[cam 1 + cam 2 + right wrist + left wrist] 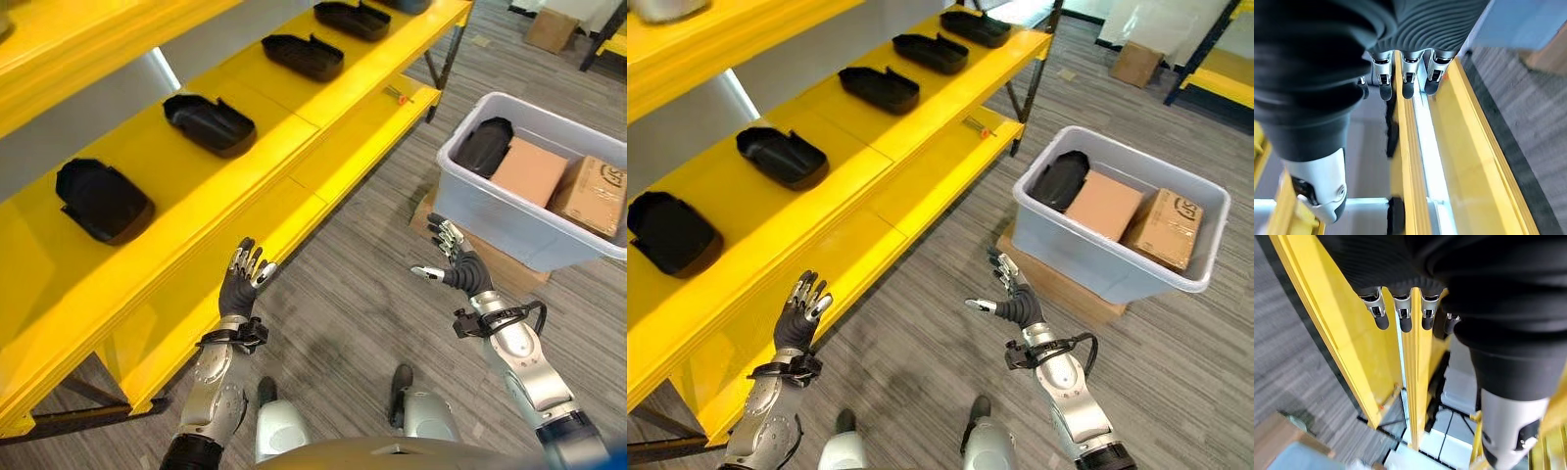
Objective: Move parts from the plastic box to the shelf.
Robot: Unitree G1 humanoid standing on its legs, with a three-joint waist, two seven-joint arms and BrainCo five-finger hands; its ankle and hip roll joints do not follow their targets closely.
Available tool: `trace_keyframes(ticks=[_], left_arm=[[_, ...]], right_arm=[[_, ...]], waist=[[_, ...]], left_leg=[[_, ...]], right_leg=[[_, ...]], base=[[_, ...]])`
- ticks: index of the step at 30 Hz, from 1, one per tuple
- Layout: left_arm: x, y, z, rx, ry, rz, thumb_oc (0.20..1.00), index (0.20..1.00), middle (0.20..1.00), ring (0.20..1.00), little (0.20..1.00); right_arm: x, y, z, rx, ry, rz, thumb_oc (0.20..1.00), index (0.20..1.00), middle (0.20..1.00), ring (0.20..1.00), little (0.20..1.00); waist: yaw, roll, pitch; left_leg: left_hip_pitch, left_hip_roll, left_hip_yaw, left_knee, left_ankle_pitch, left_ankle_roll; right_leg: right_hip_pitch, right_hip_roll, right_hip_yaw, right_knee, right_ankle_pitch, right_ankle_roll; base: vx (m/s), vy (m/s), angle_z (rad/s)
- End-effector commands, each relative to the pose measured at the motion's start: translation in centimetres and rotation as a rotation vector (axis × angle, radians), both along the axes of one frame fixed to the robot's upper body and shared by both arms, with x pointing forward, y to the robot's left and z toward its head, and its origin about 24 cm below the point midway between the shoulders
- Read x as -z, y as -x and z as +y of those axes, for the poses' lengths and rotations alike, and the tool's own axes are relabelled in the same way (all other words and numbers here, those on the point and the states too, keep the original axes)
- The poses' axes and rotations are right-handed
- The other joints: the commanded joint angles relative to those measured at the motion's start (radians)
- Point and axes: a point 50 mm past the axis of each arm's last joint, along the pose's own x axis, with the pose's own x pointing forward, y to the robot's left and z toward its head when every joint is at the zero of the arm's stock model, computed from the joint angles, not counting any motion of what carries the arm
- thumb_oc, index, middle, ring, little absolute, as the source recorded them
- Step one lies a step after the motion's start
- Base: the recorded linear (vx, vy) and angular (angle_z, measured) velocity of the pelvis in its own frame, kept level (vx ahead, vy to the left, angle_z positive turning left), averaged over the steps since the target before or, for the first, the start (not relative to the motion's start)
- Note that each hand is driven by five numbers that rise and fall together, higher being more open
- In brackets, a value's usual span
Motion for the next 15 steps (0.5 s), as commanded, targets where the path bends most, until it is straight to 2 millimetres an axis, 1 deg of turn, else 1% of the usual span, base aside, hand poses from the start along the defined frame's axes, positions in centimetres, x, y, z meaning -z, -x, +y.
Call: trace_keyframes(ticks=[1, 2, 3, 4, 5, 6, 7, 8, 9, 10, 11, 12, 13, 15], left_arm=[[-1.5, 0.1, 0.5, -0.005, -0.034, -0.082, 1.000, 1.000, 1.000, 1.000, 1.000], [-1.1, 0.1, 0.4, -0.008, -0.038, -0.062, 1.000, 1.000, 1.000, 1.000, 1.000], [-1.0, 0.3, 0.6, -0.008, -0.040, -0.059, 1.000, 1.000, 1.000, 1.000, 1.000], [-1.1, 0.2, 0.6, -0.013, -0.045, -0.064, 1.000, 1.000, 1.000, 1.000, 1.000], [-1.1, 0.3, 0.8, -0.020, -0.051, -0.065, 1.000, 1.000, 1.000, 1.000, 1.000], [-1.1, 0.3, 0.8, -0.019, -0.054, -0.067, 1.000, 1.000, 1.000, 1.000, 1.000], [-1.1, 0.4, 0.8, -0.022, -0.058, -0.070, 1.000, 1.000, 1.000, 1.000, 1.000], [-1.0, 0.4, 0.9, -0.022, -0.060, -0.067, 1.000, 1.000, 1.000, 1.000, 1.000], [-1.0, 0.5, 0.8, -0.024, -0.060, -0.068, 1.000, 1.000, 1.000, 1.000, 1.000], [-0.8, 0.5, 0.8, -0.024, -0.055, -0.065, 1.000, 1.000, 1.000, 1.000, 1.000], [-0.5, 0.7, 0.7, -0.028, -0.037, -0.053, 1.000, 1.000, 1.000, 1.000, 1.000], [-0.6, 0.5, 0.3, -0.013, -0.026, -0.063, 1.000, 1.000, 1.000, 1.000, 1.000], [-0.6, 0.5, 0.2, -0.003, -0.022, -0.066, 1.000, 1.000, 1.000, 1.000, 1.000], [-0.7, 0.4, 0.2, 0.010, -0.026, -0.069, 1.000, 1.000, 1.000, 1.000, 1.000]], right_arm=[[-3.0, -0.5, 0.5, -0.028, -0.048, -0.158, 1.000, 1.000, 1.000, 1.000, 1.000], [-2.6, -0.7, 0.5, -0.019, -0.061, -0.147, 1.000, 1.000, 1.000, 1.000, 1.000], [-2.5, -0.7, 0.5, -0.026, -0.066, -0.139, 1.000, 1.000, 1.000, 1.000, 1.000], [-2.4, -0.7, 0.6, -0.026, -0.070, -0.137, 1.000, 1.000, 1.000, 1.000, 1.000], [-2.4, -0.6, 0.6, -0.033, -0.073, -0.138, 1.000, 1.000, 1.000, 1.000, 1.000], [-2.3, -0.6, 0.7, -0.041, -0.069, -0.133, 1.000, 1.000, 1.000, 1.000, 1.000], [-2.1, -0.6, 0.8, -0.045, -0.064, -0.130, 1.000, 1.000, 1.000, 1.000, 1.000], [-2.0, -0.6, 0.8, -0.051, -0.060, -0.128, 1.000, 1.000, 1.000, 1.000, 1.000], [-2.0, -0.6, 0.9, -0.054, -0.060, -0.125, 1.000, 1.000, 1.000, 1.000, 1.000], [-1.8, -0.6, 0.9, -0.053, -0.076, -0.117, 1.000, 1.000, 1.000, 1.000, 1.000], [-1.5, -0.3, 1.5, -0.086, -0.107, -0.095, 1.000, 1.000, 1.000, 1.000, 1.000], [-1.3, -0.1, 1.7, -0.098, -0.111, -0.083, 1.000, 1.000, 1.000, 1.000, 1.000], [-1.3, -0.1, 2.0, -0.113, -0.122, -0.081, 1.000, 1.000, 1.000, 1.000, 1.000], [-1.2, -0.1, 2.3, -0.126, -0.130, -0.074, 1.000, 1.000, 1.000, 1.000, 1.000]], waist=[[0.011, -0.016, -0.002], [0.034, -0.031, 0.001], [0.040, -0.037, 0.004], [0.049, -0.040, 0.002], [0.066, -0.034, 0.007], [0.077, -0.027, 0.009], [0.089, -0.023, 0.012], [0.097, -0.019, 0.012], [0.104, -0.014, 0.012], [0.106, -0.009, 0.011], [0.106, -0.007, -0.003], [0.095, -0.007, -0.017], [0.095, -0.013, -0.026], [0.089, -0.017, -0.039]], left_leg=[[0.037, -0.177, -0.001, 0.152, -0.198, 0.053], [-0.022, -0.279, -0.039, 0.119, -0.292, 0.079], [-0.041, -0.289, -0.042, 0.091, -0.320, 0.090], [-0.067, -0.289, -0.054, 0.044, -0.297, 0.087], [-0.095, -0.287, -0.089, -0.053, -0.243, 0.076], [-0.123, -0.294, -0.122, -0.115, -0.191, 0.067], [-0.127, -0.311, -0.145, -0.187, -0.164, 0.058], [-0.123, -0.316, -0.173, -0.235, -0.146, 0.051], [-0.119, -0.313, -0.190, -0.251, -0.134, 0.042], [-0.114, -0.312, -0.191, -0.243, -0.123, 0.037], [-0.065, -0.308, -0.196, -0.243, -0.149, 0.051], [-0.042, -0.306, -0.173, -0.235, -0.164, 0.058], [-0.027, -0.314, -0.165, -0.221, -0.187, 0.070], [-0.010, -0.319, -0.125, -0.206, -0.213, 0.080]], right_leg=[[0.051, -0.023, 0.057, -0.089, 0.071, 0.029], [0.064, -0.013, 0.085, -0.098, 0.077, 0.041], [0.082, 0.000, 0.105, -0.107, 0.074, 0.046], [0.086, 0.009, 0.123, -0.114, 0.072, 0.050], [0.113, 0.026, 0.146, -0.125, 0.067, 0.054], [0.125, 0.044, 0.166, -0.133, 0.070, 0.052], [0.142, 0.060, 0.188, -0.142, 0.065, 0.053], [0.157, 0.077, 0.218, -0.145, 0.057, 0.053], [0.172, 0.087, 0.243, -0.143, 0.043, 0.054], [0.184, 0.093, 0.263, -0.142, 0.034, 0.052], [0.203, 0.100, 0.295, -0.146, 0.020, 0.051], [0.216, 0.080, 0.304, -0.151, 0.015, 0.059], [0.220, 0.067, 0.328, -0.154, 0.019, 0.068], [0.227, 0.047, 0.340, -0.160, 0.024, 0.078]], base=[[0.20, -0.131, -0.19], [0.16, -0.068, -0.28], [0.25, -0.073, -0.31], [0.29, -0.021, -0.60], [0.30, 0.022, -0.80], [0.31, 0.016, -0.86], [0.28, 0.015, -0.81], [0.31, 0.039, -0.84], [0.29, 0.076, -1.02], [0.33, 0.137, -1.73], [0.37, 0.223, -1.95], [0.39, 0.263, -2.32], [0.30, 0.233, -1.61], [0.22, 0.163, -0.96]])
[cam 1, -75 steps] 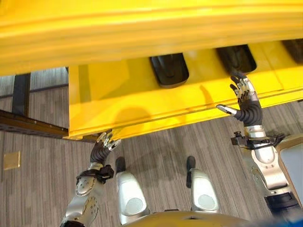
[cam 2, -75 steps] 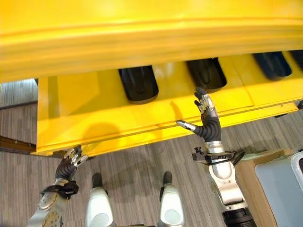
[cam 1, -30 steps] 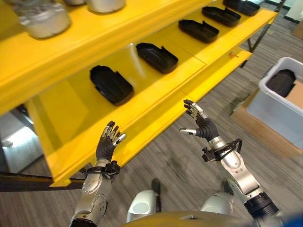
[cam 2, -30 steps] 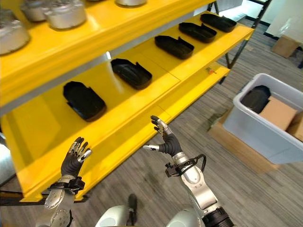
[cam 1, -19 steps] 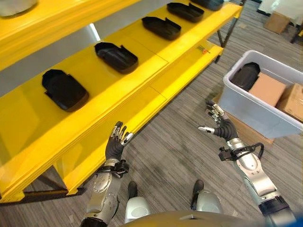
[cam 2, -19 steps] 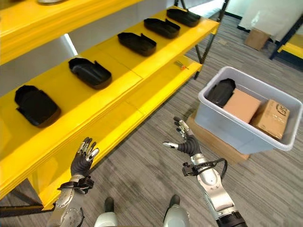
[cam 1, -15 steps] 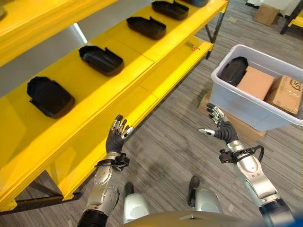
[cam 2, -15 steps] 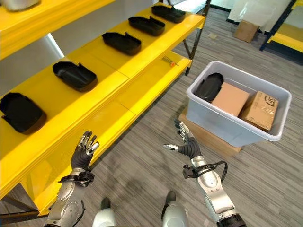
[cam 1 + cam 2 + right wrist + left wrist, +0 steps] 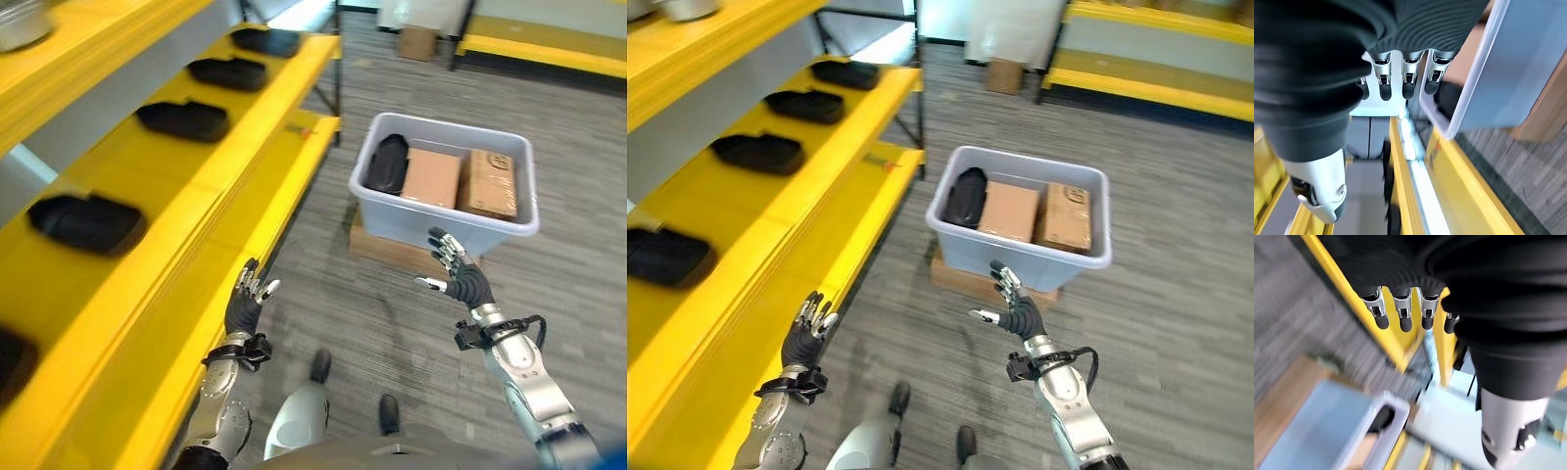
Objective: Move parts from the plastic box to the shelf.
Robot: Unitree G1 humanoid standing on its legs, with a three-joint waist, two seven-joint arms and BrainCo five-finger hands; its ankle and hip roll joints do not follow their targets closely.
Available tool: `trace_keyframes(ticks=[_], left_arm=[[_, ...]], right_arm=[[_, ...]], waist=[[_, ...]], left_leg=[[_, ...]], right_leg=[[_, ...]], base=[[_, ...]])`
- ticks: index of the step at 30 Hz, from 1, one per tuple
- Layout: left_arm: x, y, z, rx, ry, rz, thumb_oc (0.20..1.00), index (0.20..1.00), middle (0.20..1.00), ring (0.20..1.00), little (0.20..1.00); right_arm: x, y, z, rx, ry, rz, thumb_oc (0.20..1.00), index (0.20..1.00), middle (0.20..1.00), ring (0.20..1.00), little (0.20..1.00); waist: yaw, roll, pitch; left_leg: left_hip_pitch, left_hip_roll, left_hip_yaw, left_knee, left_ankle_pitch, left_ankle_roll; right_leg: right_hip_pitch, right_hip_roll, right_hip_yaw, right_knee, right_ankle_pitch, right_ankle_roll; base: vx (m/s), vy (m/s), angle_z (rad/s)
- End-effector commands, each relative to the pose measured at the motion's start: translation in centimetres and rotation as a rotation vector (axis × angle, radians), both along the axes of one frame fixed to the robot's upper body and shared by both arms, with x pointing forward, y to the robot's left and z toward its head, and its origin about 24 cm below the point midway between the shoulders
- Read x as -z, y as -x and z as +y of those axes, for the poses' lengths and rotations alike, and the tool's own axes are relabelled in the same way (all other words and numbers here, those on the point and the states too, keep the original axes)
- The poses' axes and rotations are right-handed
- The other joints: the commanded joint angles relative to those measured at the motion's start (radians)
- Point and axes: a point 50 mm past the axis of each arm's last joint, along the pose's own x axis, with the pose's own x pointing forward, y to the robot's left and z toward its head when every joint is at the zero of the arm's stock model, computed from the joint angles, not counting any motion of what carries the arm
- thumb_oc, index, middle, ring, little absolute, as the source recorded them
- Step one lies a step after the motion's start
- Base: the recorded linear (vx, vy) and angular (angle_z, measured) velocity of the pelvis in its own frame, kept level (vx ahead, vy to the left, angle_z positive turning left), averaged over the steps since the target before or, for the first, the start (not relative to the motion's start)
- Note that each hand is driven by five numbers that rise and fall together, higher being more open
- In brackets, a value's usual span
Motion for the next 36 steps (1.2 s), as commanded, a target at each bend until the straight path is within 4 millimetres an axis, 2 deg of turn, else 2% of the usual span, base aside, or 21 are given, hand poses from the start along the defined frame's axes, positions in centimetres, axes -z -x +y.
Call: trace_keyframes(ticks=[1, 6, 7, 8, 10, 11, 12, 13, 14, 15, 16, 17, 20, 22, 23, 27, 29, 32, 33, 35, 36], left_arm=[[-2.1, 0.1, 0.4, 0.029, -0.044, -0.119, 1.000, 1.000, 1.000, 1.000, 1.000], [-2.7, -0.5, 0.8, 0.023, -0.063, -0.134, 1.000, 1.000, 1.000, 1.000, 1.000], [-2.8, -0.7, 0.6, 0.046, -0.090, -0.130, 1.000, 1.000, 1.000, 1.000, 1.000], [-2.8, -0.7, 0.6, 0.046, -0.090, -0.130, 1.000, 1.000, 1.000, 1.000, 1.000], [-3.0, -0.9, 0.7, 0.050, -0.117, -0.132, 1.000, 1.000, 1.000, 1.000, 1.000], [-3.0, -0.9, 0.6, 0.055, -0.123, -0.130, 1.000, 1.000, 1.000, 1.000, 1.000], [-2.9, -0.8, 0.8, 0.055, -0.132, -0.123, 1.000, 1.000, 1.000, 1.000, 1.000], [-2.9, -0.6, 0.9, 0.050, -0.134, -0.120, 1.000, 1.000, 1.000, 1.000, 1.000], [-2.7, -0.5, 1.0, 0.044, -0.120, -0.118, 1.000, 1.000, 1.000, 1.000, 1.000], [-2.6, -0.4, 1.0, 0.041, -0.112, -0.113, 1.000, 1.000, 1.000, 1.000, 1.000], [-2.4, -0.2, 1.2, 0.031, -0.103, -0.107, 1.000, 1.000, 1.000, 1.000, 1.000], [-2.5, -0.3, 1.3, 0.020, -0.112, -0.108, 1.000, 1.000, 1.000, 1.000, 1.000], [-2.0, -0.5, 0.5, 0.048, -0.101, -0.097, 1.000, 1.000, 1.000, 1.000, 1.000], [-2.0, -0.7, -0.1, 0.065, -0.085, -0.099, 1.000, 1.000, 1.000, 1.000, 1.000], [-2.2, -0.8, -0.6, 0.082, -0.068, -0.112, 1.000, 1.000, 1.000, 1.000, 1.000], [-2.6, -1.1, -1.2, 0.106, -0.040, -0.128, 1.000, 1.000, 1.000, 1.000, 1.000], [-2.6, -1.1, -1.2, 0.107, -0.035, -0.131, 1.000, 1.000, 1.000, 1.000, 1.000], [-2.8, -0.8, -1.0, 0.104, -0.029, -0.134, 1.000, 1.000, 1.000, 1.000, 1.000], [-2.7, -0.4, -0.8, 0.110, -0.027, -0.130, 1.000, 1.000, 1.000, 1.000, 1.000], [-2.7, -0.2, -0.7, 0.113, -0.032, -0.130, 1.000, 1.000, 1.000, 1.000, 1.000], [-2.6, -0.1, -0.7, 0.117, -0.029, -0.121, 1.000, 1.000, 1.000, 1.000, 1.000]], right_arm=[[-2.7, -1.4, 0.9, -0.052, -0.061, -0.137, 1.000, 1.000, 1.000, 1.000, 1.000], [-2.5, -1.8, 1.9, -0.090, -0.045, -0.126, 1.000, 1.000, 1.000, 1.000, 1.000], [-2.3, -1.4, 2.1, -0.090, -0.054, -0.113, 1.000, 1.000, 1.000, 1.000, 1.000], [-2.3, -1.4, 2.1, -0.090, -0.054, -0.114, 1.000, 1.000, 1.000, 1.000, 1.000], [-2.3, -1.3, 2.3, -0.093, -0.069, -0.117, 1.000, 1.000, 1.000, 1.000, 1.000], [-2.2, -1.2, 2.4, -0.096, -0.068, -0.112, 1.000, 1.000, 1.000, 1.000, 1.000], [-2.2, -1.1, 2.6, -0.096, -0.074, -0.112, 1.000, 1.000, 1.000, 1.000, 1.000], [-2.2, -1.2, 2.7, -0.100, -0.084, -0.109, 1.000, 1.000, 1.000, 1.000, 1.000], [-2.0, -1.5, 2.8, -0.096, -0.091, -0.101, 1.000, 1.000, 1.000, 1.000, 1.000], [-2.1, -1.5, 2.8, -0.096, -0.089, -0.101, 1.000, 1.000, 1.000, 1.000, 1.000], [-2.2, -1.8, 3.1, -0.104, -0.082, -0.104, 1.000, 1.000, 1.000, 1.000, 1.000], [-2.8, -2.3, 3.6, -0.123, -0.046, -0.136, 1.000, 1.000, 1.000, 1.000, 1.000], [-3.0, -2.3, 3.3, -0.112, -0.018, -0.149, 1.000, 1.000, 1.000, 1.000, 1.000], [-3.0, -2.3, 3.2, -0.108, -0.018, -0.150, 1.000, 1.000, 1.000, 1.000, 1.000], [-3.0, -2.2, 2.5, -0.085, -0.013, -0.150, 1.000, 1.000, 1.000, 1.000, 1.000], [-2.6, -1.9, 1.3, -0.040, -0.028, -0.129, 1.000, 1.000, 1.000, 1.000, 1.000], [-2.6, -1.8, 1.1, -0.041, -0.024, -0.130, 1.000, 1.000, 1.000, 1.000, 1.000], [-2.6, -1.6, 0.8, -0.052, -0.008, -0.123, 1.000, 1.000, 1.000, 1.000, 1.000], [-2.6, -1.4, 0.5, -0.059, -0.003, -0.118, 1.000, 1.000, 1.000, 1.000, 1.000], [-2.5, -1.2, 0.1, -0.063, 0.013, -0.112, 1.000, 1.000, 1.000, 1.000, 1.000], [-2.4, -1.2, -0.2, -0.051, 0.018, -0.106, 1.000, 1.000, 1.000, 1.000, 1.000]], waist=[[0.038, -0.017, -0.039], [0.030, -0.021, -0.062], [0.006, -0.017, -0.047], [0.007, -0.018, -0.047], [-0.016, -0.005, -0.019], [-0.020, 0.004, -0.009], [-0.020, 0.007, -0.003], [-0.019, 0.009, -0.004], [-0.028, 0.011, -0.011], [-0.034, 0.009, -0.010], [-0.039, 0.007, -0.006], [-0.036, 0.000, -0.003], [-0.040, -0.029, -0.004], [-0.045, -0.032, -0.011], [-0.048, -0.029, -0.015], [-0.085, -0.020, -0.014], [-0.090, -0.018, -0.011], [-0.077, -0.022, 0.002], [-0.061, -0.043, 0.018], [-0.043, -0.063, 0.037], [-0.032, -0.070, 0.047]], left_leg=[[0.015, 0.008, 0.018, -0.034, 0.023, -0.019], [0.042, -0.019, 0.075, -0.005, -0.047, 0.033], [0.086, -0.046, 0.065, -0.002, -0.076, 0.064], [0.085, -0.047, 0.067, -0.002, -0.076, 0.064], [0.125, -0.043, 0.072, -0.010, -0.087, 0.087], [0.138, -0.038, 0.069, -0.013, -0.090, 0.089], [0.158, -0.039, 0.081, -0.018, -0.099, 0.094], [0.182, -0.035, 0.099, -0.033, -0.110, 0.092], [0.219, -0.027, 0.101, -0.070, -0.122, 0.074], [0.229, -0.027, 0.097, -0.083, -0.119, 0.066], [0.264, -0.020, 0.104, -0.135, -0.118, 0.049], [0.297, -0.001, 0.131, -0.170, -0.126, 0.021], [0.315, -0.007, 0.128, -0.170, -0.153, 0.009], [0.319, 0.007, 0.118, -0.170, -0.165, -0.003], [0.333, 0.039, 0.111, -0.170, -0.170, -0.020], [0.315, 0.119, 0.085, -0.083, -0.181, -0.050], [0.296, 0.139, 0.086, -0.020, -0.148, -0.064], [0.233, 0.135, 0.063, 0.193, -0.061, -0.082], [0.159, 0.100, 0.041, 0.321, -0.013, -0.075], [0.079, 0.055, 0.002, 0.463, 0.007, -0.079], [0.017, 0.088, 0.007, 0.373, -0.035, -0.068]], right_leg=[[0.012, -0.032, -0.010, 0.084, -0.010, 0.090], [-0.025, -0.072, 0.028, 0.180, -0.012, 0.130], [-0.108, -0.068, 0.038, 0.395, 0.087, 0.145], [-0.112, -0.068, 0.040, 0.400, 0.085, 0.145], [-0.181, -0.043, 0.030, 0.549, 0.143, 0.125], [-0.217, -0.029, 0.021, 0.600, 0.127, 0.118], [-0.247, -0.052, -0.032, 0.612, 0.119, 0.112], [-0.262, -0.093, -0.094, 0.559, 0.107, 0.106], [-0.277, -0.116, -0.137, 0.356, 0.104, 0.116], [-0.278, -0.120, -0.128, 0.307, 0.125, 0.128], [-0.314, -0.160, -0.136, 0.134, 0.216, 0.167], [-0.338, -0.191, -0.221, 0.015, 0.274, 0.203], [-0.304, -0.199, -0.228, 0.011, 0.309, 0.205], [-0.294, -0.197, -0.230, 0.012, 0.299, 0.203], [-0.294, -0.197, -0.263, 0.053, 0.279, 0.193], [-0.307, -0.162, -0.257, 0.156, 0.182, 0.150], [-0.295, -0.142, -0.260, 0.166, 0.156, 0.131], [-0.256, -0.098, -0.249, 0.160, 0.126, 0.091], [-0.226, -0.095, -0.240, 0.147, 0.116, 0.067], [-0.206, -0.097, -0.229, 0.139, 0.105, 0.054], [-0.185, -0.101, -0.220, 0.132, 0.087, 0.065]], base=[[0.19, 0.180, -0.49], [0.17, 0.187, -0.40], [0.17, 0.172, -0.17], [0.14, 0.168, 0.06], [0.07, 0.121, 0.24], [0.10, 0.140, 0.25], [0.14, 0.109, -0.08], [0.28, 0.004, -0.34], [0.28, -0.082, -0.55], [0.35, -0.190, -0.55], [0.34, -0.227, -0.51], [0.45, -0.303, -0.36], [0.25, -0.188, -0.05], [0.24, -0.202, 0.26], [0.27, -0.254, 0.50], [0.25, -0.287, 0.49], [0.19, -0.210, 0.15], [0.20, -0.218, -0.13], [0.17, -0.213, -0.23], [0.15, -0.118, -0.34], [0.19, 0.013, -0.31]])
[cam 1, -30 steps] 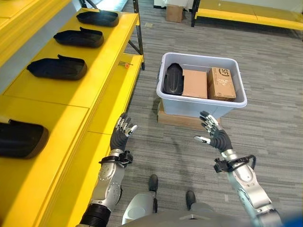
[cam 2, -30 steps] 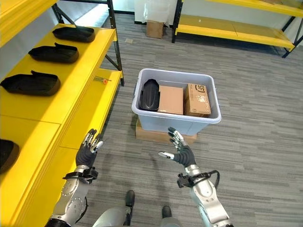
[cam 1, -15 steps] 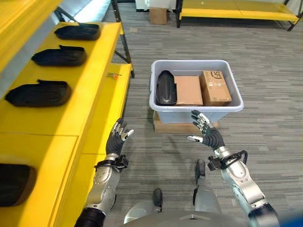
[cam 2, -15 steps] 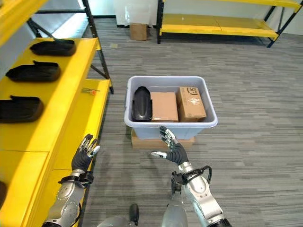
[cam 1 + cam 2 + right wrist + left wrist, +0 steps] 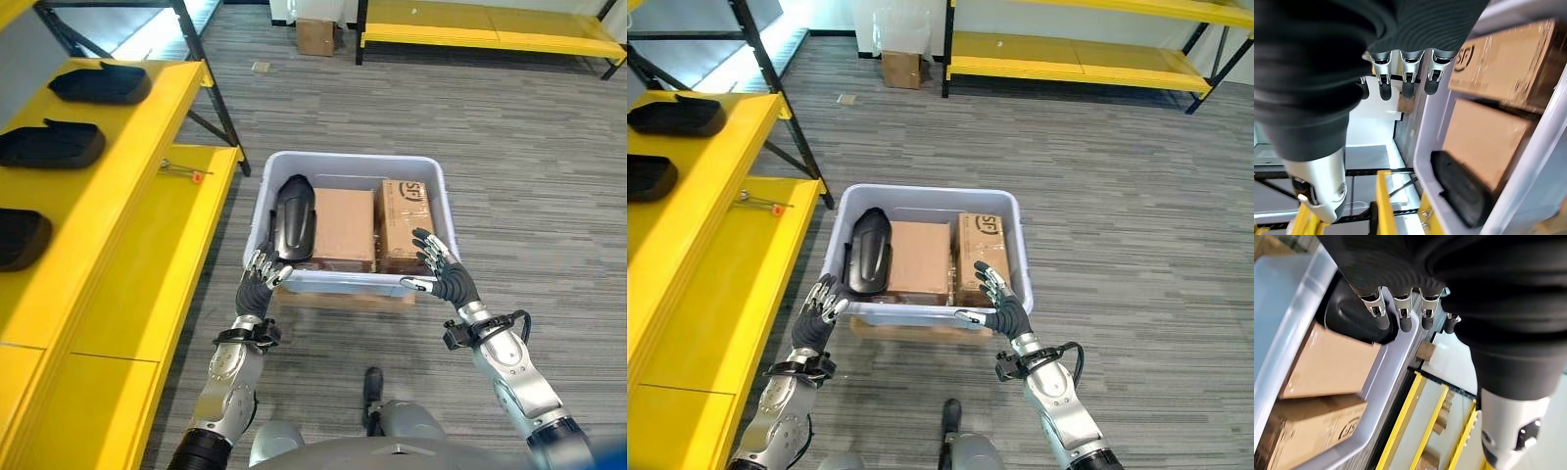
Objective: Move parts from the plastic box to the shelf.
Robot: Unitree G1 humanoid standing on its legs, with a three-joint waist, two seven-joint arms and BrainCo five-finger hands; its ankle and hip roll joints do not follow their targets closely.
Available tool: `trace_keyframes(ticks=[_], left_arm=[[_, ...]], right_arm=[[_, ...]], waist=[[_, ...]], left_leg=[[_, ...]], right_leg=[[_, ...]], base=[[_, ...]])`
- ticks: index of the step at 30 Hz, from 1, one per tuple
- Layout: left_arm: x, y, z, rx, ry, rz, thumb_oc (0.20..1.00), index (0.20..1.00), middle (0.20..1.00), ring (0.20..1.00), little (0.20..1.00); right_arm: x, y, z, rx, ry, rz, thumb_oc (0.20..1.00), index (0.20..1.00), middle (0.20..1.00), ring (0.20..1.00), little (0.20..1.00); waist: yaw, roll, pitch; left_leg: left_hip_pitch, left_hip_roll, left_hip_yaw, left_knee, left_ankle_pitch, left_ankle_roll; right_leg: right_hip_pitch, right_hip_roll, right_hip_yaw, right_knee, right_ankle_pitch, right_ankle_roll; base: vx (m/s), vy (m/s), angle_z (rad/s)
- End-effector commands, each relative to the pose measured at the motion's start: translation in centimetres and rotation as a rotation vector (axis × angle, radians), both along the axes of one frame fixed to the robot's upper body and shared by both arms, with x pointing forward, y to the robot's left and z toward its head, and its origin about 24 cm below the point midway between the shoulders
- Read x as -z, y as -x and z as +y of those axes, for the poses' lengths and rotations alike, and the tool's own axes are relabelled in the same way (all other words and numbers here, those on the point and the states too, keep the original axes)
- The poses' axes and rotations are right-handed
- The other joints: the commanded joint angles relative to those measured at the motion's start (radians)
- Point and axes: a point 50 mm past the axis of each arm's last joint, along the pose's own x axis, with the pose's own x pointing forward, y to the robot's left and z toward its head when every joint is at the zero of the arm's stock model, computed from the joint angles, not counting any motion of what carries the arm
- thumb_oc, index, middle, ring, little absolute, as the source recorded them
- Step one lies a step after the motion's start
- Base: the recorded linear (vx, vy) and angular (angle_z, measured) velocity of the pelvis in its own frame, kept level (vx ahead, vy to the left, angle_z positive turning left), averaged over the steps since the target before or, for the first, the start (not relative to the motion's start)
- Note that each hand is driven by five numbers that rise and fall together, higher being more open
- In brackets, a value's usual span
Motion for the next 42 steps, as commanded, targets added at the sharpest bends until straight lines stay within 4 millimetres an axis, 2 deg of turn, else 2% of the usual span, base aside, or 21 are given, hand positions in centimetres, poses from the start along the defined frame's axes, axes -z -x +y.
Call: trace_keyframes(ticks=[1, 2, 3, 4, 5, 6, 7, 9, 10, 11, 14, 19, 24, 28, 35, 38, 40, 42], left_arm=[[-2.1, -0.1, 0.1, 0.042, -0.009, -0.107, 1.000, 1.000, 1.000, 1.000, 1.000], [-2.1, -0.1, 0.1, 0.041, -0.009, -0.106, 1.000, 1.000, 1.000, 1.000, 1.000], [-2.0, -0.1, 0.1, 0.035, -0.008, -0.104, 1.000, 1.000, 1.000, 1.000, 1.000], [-2.0, -0.1, 0.2, 0.031, -0.013, -0.104, 1.000, 1.000, 1.000, 1.000, 1.000], [-1.9, 0.0, 0.3, 0.029, -0.016, -0.101, 1.000, 1.000, 1.000, 1.000, 1.000], [-1.7, 0.2, 0.3, 0.025, -0.015, -0.088, 1.000, 1.000, 1.000, 1.000, 1.000], [-1.6, 0.3, 0.2, 0.023, -0.012, -0.085, 1.000, 1.000, 1.000, 1.000, 1.000], [-1.4, 0.4, 0.1, 0.035, 0.011, -0.082, 1.000, 1.000, 1.000, 1.000, 1.000], [-1.4, 0.4, 0.1, 0.035, 0.011, -0.081, 1.000, 1.000, 1.000, 1.000, 1.000], [-2.6, -0.3, -0.3, 0.087, -0.004, -0.141, 1.000, 1.000, 1.000, 1.000, 1.000], [-3.4, -0.6, 0.1, 0.094, -0.053, -0.174, 1.000, 1.000, 1.000, 1.000, 1.000], [-6.0, -2.8, 0.2, 0.069, -0.171, -0.292, 1.000, 1.000, 1.000, 1.000, 1.000], [-9.1, -4.5, -0.7, 0.046, -0.243, -0.432, 1.000, 1.000, 1.000, 1.000, 1.000], [-11.6, -6.0, -2.4, 0.060, -0.290, -0.541, 1.000, 1.000, 1.000, 1.000, 1.000], [-14.2, -8.5, -5.2, 0.020, -0.324, -0.628, 1.000, 1.000, 1.000, 1.000, 1.000], [-15.3, -10.1, -4.7, -0.090, -0.355, -0.637, 1.000, 1.000, 1.000, 1.000, 1.000], [-15.9, -11.0, -3.7, -0.189, -0.375, -0.630, 1.000, 1.000, 1.000, 1.000, 1.000], [-16.2, -11.3, -3.4, -0.232, -0.427, -0.632, 1.000, 1.000, 1.000, 1.000, 1.000]], right_arm=[[-2.6, -0.4, -0.5, -0.005, -0.034, -0.131, 1.000, 1.000, 1.000, 1.000, 1.000], [-2.6, -0.4, -0.5, -0.005, -0.034, -0.130, 1.000, 1.000, 1.000, 1.000, 1.000], [-2.5, -0.4, -0.6, 0.005, -0.034, -0.131, 1.000, 1.000, 1.000, 1.000, 1.000], [-2.4, -0.5, -0.7, 0.018, -0.030, -0.128, 1.000, 1.000, 1.000, 1.000, 1.000], [-2.2, -0.5, -0.8, 0.023, -0.022, -0.122, 1.000, 1.000, 1.000, 1.000, 1.000], [-2.3, -0.4, -0.7, 0.022, -0.020, -0.126, 1.000, 1.000, 1.000, 1.000, 1.000], [-2.2, -0.4, -0.9, 0.028, -0.013, -0.124, 1.000, 1.000, 1.000, 1.000, 1.000], [-1.8, 0.1, -0.7, 0.008, -0.012, -0.102, 1.000, 1.000, 1.000, 1.000, 1.000], [-1.8, 0.1, -0.7, 0.008, -0.012, -0.101, 1.000, 1.000, 1.000, 1.000, 1.000], [-1.5, 0.1, -0.4, 0.005, -0.015, -0.089, 1.000, 1.000, 1.000, 1.000, 1.000], [-1.7, 0.4, -0.3, -0.001, -0.029, -0.094, 1.000, 1.000, 1.000, 1.000, 1.000], [-2.5, 0.4, -0.6, 0.049, -0.093, -0.134, 1.000, 1.000, 1.000, 1.000, 1.000], [-4.4, 0.2, -1.0, 0.075, -0.126, -0.224, 1.000, 1.000, 1.000, 1.000, 1.000], [-6.2, 0.0, -0.7, 0.081, -0.162, -0.311, 1.000, 1.000, 1.000, 1.000, 1.000], [-8.1, -0.4, 0.2, 0.082, -0.200, -0.408, 1.000, 1.000, 1.000, 1.000, 1.000], [-8.8, -0.7, 0.3, 0.097, -0.203, -0.447, 1.000, 1.000, 1.000, 1.000, 1.000], [-8.9, -0.6, 0.2, 0.107, -0.204, -0.457, 1.000, 1.000, 1.000, 1.000, 1.000], [-8.9, -0.6, 0.2, 0.107, -0.196, -0.458, 1.000, 1.000, 1.000, 1.000, 1.000]], waist=[[-0.001, 0.007, 0.021], [0.002, 0.007, 0.023], [0.006, 0.007, 0.022], [0.010, 0.011, 0.018], [0.018, 0.019, 0.017], [0.023, 0.036, 0.013], [0.021, 0.046, 0.009], [0.018, 0.066, -0.009], [0.021, 0.066, -0.007], [0.014, 0.064, -0.021], [0.010, 0.044, -0.013], [-0.010, 0.016, 0.008], [-0.028, -0.006, 0.049], [-0.044, -0.019, 0.089], [-0.073, -0.034, 0.158], [-0.095, -0.057, 0.191], [-0.106, -0.070, 0.207], [-0.108, -0.073, 0.214]], left_leg=[[0.091, 0.026, 0.116, -0.450, 0.015, 0.124], [0.098, 0.027, 0.119, -0.455, 0.014, 0.123], [0.103, 0.074, 0.123, -0.556, 0.017, 0.121], [0.078, 0.131, 0.108, -0.667, 0.042, 0.115], [0.075, 0.181, 0.098, -0.758, 0.101, 0.103], [0.075, 0.226, 0.107, -0.856, 0.182, 0.076], [0.069, 0.237, 0.123, -0.876, 0.206, 0.058], [0.115, 0.234, 0.147, -0.860, 0.158, 0.055], [0.119, 0.234, 0.151, -0.859, 0.155, 0.055], [0.132, 0.179, 0.188, -0.818, 0.088, 0.063], [0.127, 0.149, 0.234, -0.774, 0.051, 0.071], [0.042, 0.126, 0.274, -0.685, 0.003, 0.074], [-0.023, 0.138, 0.282, -0.655, 0.002, 0.072], [-0.045, 0.151, 0.285, -0.674, 0.021, 0.061], [-0.082, 0.187, 0.305, -0.698, 0.053, 0.042], [-0.106, 0.203, 0.321, -0.693, 0.059, 0.035], [-0.119, 0.214, 0.329, -0.696, 0.065, 0.031], [-0.120, 0.218, 0.331, -0.696, 0.063, 0.028]], right_leg=[[-0.025, -0.140, 0.066, 0.048, 0.030, 0.147], [-0.022, -0.139, 0.068, 0.048, 0.028, 0.147], [-0.020, -0.144, 0.079, 0.052, 0.016, 0.159], [-0.018, -0.155, 0.093, 0.052, 0.006, 0.175], [-0.014, -0.160, 0.111, 0.059, -0.004, 0.184], [-0.003, -0.166, 0.129, 0.063, -0.016, 0.194], [0.006, -0.177, 0.133, 0.064, -0.015, 0.203], [0.019, -0.194, 0.151, 0.076, -0.024, 0.216], [0.020, -0.194, 0.155, 0.076, -0.025, 0.216], [0.043, -0.265, 0.167, 0.043, 0.029, 0.251], [0.045, -0.304, 0.176, 0.017, 0.064, 0.266], [-0.004, -0.352, 0.172, -0.012, 0.115, 0.288], [-0.062, -0.348, 0.172, -0.007, 0.132, 0.291], [-0.110, -0.333, 0.175, -0.005, 0.138, 0.291], [-0.208, -0.304, 0.194, 0.014, 0.139, 0.294], [-0.262, -0.286, 0.211, 0.022, 0.153, 0.299], [-0.290, -0.277, 0.216, 0.022, 0.164, 0.302], [-0.292, -0.275, 0.215, 0.021, 0.165, 0.302]], base=[[0.17, 0.040, -0.21], [0.14, 0.094, 0.05], [0.14, 0.167, 0.01], [0.21, 0.266, -0.20], [0.22, 0.330, -0.25], [0.23, 0.331, -0.33], [0.23, 0.351, -0.37], [0.20, 0.289, -0.56], [0.29, 0.464, -0.95], [0.20, 0.354, -0.83], [0.13, 0.265, -0.33], [0.00, 0.122, 0.00], [-0.02, 0.009, 0.00], [-0.03, -0.029, -0.08], [-0.06, -0.044, -0.13], [-0.08, -0.063, -0.30], [-0.05, -0.037, -0.18], [-0.02, -0.029, -0.16]])
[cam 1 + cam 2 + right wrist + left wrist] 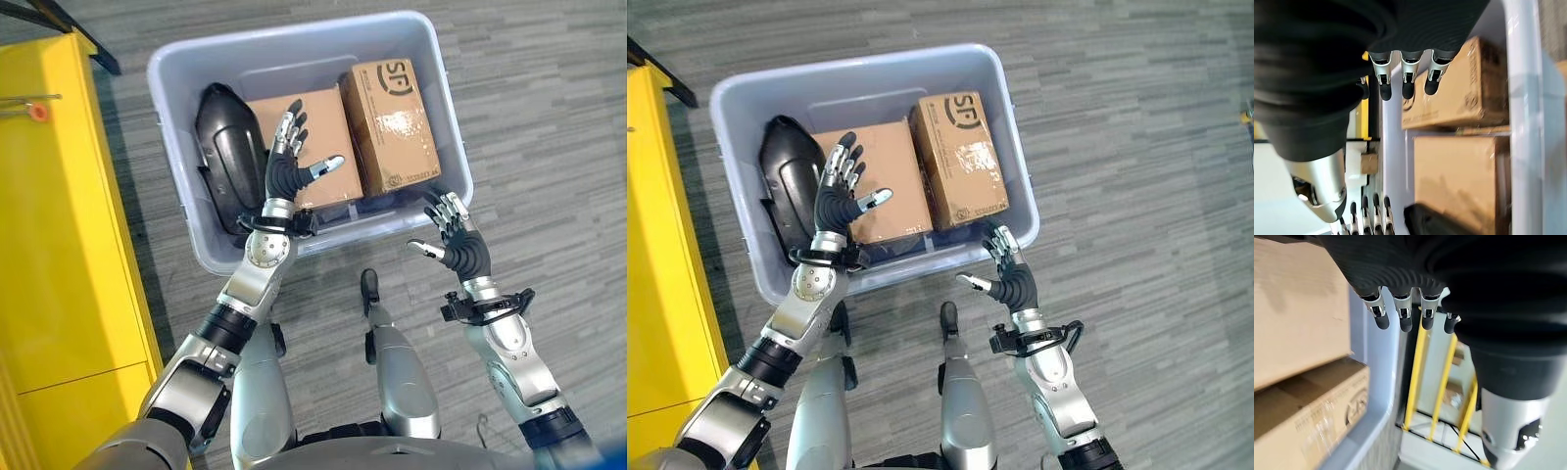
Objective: Move parts from the plastic box to the shelf.
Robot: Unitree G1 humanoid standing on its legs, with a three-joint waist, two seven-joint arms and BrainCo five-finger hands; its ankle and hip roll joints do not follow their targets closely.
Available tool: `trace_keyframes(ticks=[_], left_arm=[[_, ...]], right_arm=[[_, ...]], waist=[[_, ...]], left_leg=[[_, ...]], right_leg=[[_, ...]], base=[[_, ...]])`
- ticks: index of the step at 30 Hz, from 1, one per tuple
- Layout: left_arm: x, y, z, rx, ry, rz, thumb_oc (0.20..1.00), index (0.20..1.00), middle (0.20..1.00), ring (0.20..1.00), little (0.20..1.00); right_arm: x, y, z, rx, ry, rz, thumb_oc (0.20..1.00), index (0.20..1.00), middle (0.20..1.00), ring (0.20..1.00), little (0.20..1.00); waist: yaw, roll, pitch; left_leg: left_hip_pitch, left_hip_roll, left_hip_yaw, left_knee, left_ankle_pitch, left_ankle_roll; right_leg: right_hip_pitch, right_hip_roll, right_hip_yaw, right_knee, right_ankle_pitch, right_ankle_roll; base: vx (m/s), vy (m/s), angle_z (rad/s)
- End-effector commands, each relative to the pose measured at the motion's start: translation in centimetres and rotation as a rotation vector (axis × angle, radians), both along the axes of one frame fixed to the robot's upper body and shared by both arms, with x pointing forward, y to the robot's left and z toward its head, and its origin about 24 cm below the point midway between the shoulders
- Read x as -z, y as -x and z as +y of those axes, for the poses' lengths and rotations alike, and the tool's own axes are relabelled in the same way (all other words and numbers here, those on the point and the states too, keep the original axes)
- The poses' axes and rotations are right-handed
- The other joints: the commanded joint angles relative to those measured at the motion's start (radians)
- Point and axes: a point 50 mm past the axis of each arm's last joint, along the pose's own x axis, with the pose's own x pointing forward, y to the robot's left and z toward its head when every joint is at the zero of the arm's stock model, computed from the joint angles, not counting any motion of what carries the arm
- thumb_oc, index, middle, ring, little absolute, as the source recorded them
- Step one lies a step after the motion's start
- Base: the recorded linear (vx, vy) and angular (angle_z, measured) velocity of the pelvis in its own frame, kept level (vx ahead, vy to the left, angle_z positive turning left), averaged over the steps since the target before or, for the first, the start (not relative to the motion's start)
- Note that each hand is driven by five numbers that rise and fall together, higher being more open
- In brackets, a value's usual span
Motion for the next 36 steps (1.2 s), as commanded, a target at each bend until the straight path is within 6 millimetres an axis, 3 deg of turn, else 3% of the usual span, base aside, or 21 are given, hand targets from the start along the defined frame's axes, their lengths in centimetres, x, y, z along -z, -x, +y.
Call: trace_keyframes(ticks=[1, 6, 14, 20, 31, 35, 36], left_arm=[[-1.8, -0.1, 2.0, -0.235, -0.181, -0.145, 1.000, 1.000, 1.000, 1.000, 1.000], [-3.3, -0.4, 4.1, -0.413, -0.322, -0.234, 1.000, 1.000, 1.000, 1.000, 1.000], [-3.8, -0.7, 6.6, -0.571, -0.317, -0.237, 1.000, 1.000, 1.000, 1.000, 1.000], [-4.0, -0.5, 7.1, -0.606, -0.333, -0.252, 1.000, 1.000, 1.000, 1.000, 1.000], [-1.4, -1.5, 9.0, -0.707, -0.357, -0.101, 1.000, 1.000, 1.000, 1.000, 1.000], [0.3, -2.2, 9.9, -0.737, -0.342, 0.008, 1.000, 1.000, 1.000, 1.000, 1.000], [1.6, -2.6, 10.6, -0.758, -0.314, 0.093, 1.000, 1.000, 1.000, 1.000, 1.000]], right_arm=[[-3.0, 0.8, -1.4, 0.036, -0.011, -0.181, 1.000, 1.000, 1.000, 1.000, 1.000], [-3.4, 1.1, -1.6, 0.019, 0.006, -0.208, 1.000, 1.000, 1.000, 1.000, 1.000], [-3.2, 1.6, -1.4, -0.040, 0.001, -0.194, 1.000, 1.000, 1.000, 1.000, 1.000], [-3.0, 1.8, -1.5, -0.045, 0.012, -0.184, 1.000, 1.000, 1.000, 1.000, 1.000], [-2.9, 2.1, -1.4, -0.062, 0.007, -0.178, 1.000, 1.000, 1.000, 1.000, 1.000], [-2.7, 2.3, -1.4, -0.065, -0.002, -0.168, 1.000, 1.000, 1.000, 1.000, 1.000], [-2.6, 2.4, -1.2, -0.081, -0.005, -0.161, 1.000, 1.000, 1.000, 1.000, 1.000]], waist=[[0.013, 0.004, -0.056], [0.001, -0.013, -0.042], [-0.009, -0.033, -0.031], [-0.009, -0.042, -0.027], [-0.012, -0.070, -0.003], [-0.017, -0.087, 0.005], [-0.023, -0.098, 0.010]], left_leg=[[0.062, 0.133, 0.012, 0.011, 0.004, -0.087], [0.032, 0.136, 0.010, 0.006, 0.016, -0.093], [-0.019, 0.138, -0.009, 0.027, 0.013, -0.104], [-0.040, 0.138, -0.019, 0.036, 0.010, -0.108], [-0.079, 0.147, -0.033, 0.031, 0.028, -0.113], [-0.098, 0.152, -0.039, 0.034, 0.034, -0.114], [-0.102, 0.157, -0.037, 0.034, 0.037, -0.114]], right_leg=[[-0.085, -0.141, -0.012, 0.048, 0.129, 0.077], [-0.114, -0.139, -0.016, 0.038, 0.144, 0.079], [-0.128, -0.135, -0.035, 0.028, 0.150, 0.077], [-0.133, -0.134, -0.042, 0.025, 0.153, 0.075], [-0.168, -0.121, -0.048, 0.026, 0.158, 0.069], [-0.183, -0.114, -0.051, 0.028, 0.160, 0.067], [-0.194, -0.109, -0.050, 0.030, 0.164, 0.067]], base=[[-0.02, -0.032, -0.13], [-0.03, -0.023, -0.05], [0.00, -0.005, 0.00], [0.00, -0.003, 0.01], [-0.01, -0.010, 0.03], [-0.02, -0.027, 0.01], [-0.02, -0.019, -0.04]])
